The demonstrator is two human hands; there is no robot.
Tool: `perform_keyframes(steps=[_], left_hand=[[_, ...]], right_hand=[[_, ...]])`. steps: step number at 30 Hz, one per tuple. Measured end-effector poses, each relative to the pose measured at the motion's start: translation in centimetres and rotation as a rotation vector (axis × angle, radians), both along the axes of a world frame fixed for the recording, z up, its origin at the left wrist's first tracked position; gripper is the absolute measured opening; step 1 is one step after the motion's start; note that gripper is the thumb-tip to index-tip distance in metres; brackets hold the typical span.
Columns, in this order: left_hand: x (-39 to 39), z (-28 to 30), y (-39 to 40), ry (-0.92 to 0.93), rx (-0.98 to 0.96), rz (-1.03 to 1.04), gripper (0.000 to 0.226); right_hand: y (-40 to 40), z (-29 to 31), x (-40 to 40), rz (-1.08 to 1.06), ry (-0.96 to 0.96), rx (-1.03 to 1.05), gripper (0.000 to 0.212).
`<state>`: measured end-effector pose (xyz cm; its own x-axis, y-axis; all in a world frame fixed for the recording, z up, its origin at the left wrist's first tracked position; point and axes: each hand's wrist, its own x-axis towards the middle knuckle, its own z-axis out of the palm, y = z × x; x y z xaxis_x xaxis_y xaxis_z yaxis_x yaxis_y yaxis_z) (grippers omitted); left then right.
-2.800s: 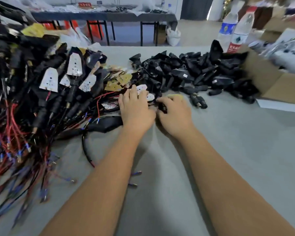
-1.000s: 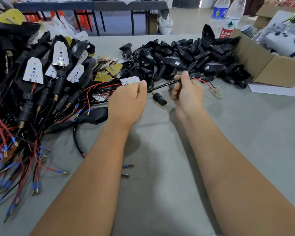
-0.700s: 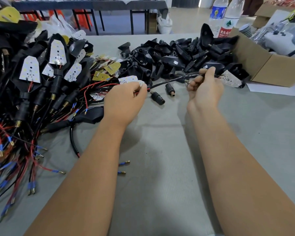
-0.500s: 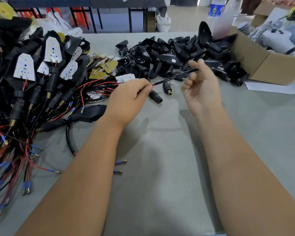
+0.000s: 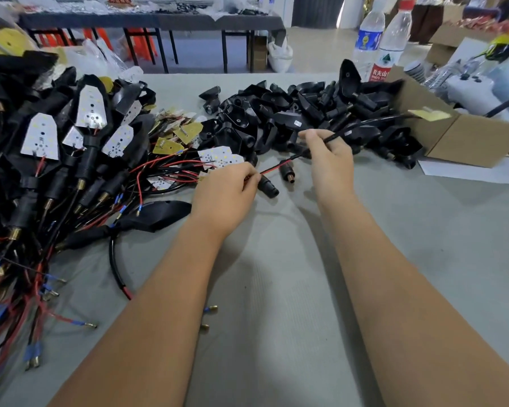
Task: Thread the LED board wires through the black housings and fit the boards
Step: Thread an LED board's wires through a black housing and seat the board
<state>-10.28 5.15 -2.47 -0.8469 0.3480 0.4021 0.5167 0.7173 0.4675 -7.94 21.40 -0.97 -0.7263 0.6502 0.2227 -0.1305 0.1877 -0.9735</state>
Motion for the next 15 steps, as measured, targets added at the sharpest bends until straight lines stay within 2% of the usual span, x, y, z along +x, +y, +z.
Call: perform_keyframes(steps=[3, 7, 12, 15], left_hand=[[-0.3, -0.1, 0.0, -0.017, 0.011, 0.011, 0.021], [-0.6, -0.3, 0.1, -0.02, -0.025, -0.004, 0.02], [-0.8, -0.3, 0.1, -0.036, -0.041, -0.026, 0.02], [-0.8, -0.2, 0.2, -0.057, -0.025, -0.043, 0.02]], right_hand=[[0.4, 0.4, -1.6, 0.081, -0.126, 0.182, 0.021], [0.2, 0.5, -3.6, 0.116, -0.27, 0.289, 0.027], [0.4, -0.3, -5.6, 0.057, -0.551, 0.674, 0.036], [0.1, -0.2, -5.5, 0.034, -0.627, 0.837, 0.025]])
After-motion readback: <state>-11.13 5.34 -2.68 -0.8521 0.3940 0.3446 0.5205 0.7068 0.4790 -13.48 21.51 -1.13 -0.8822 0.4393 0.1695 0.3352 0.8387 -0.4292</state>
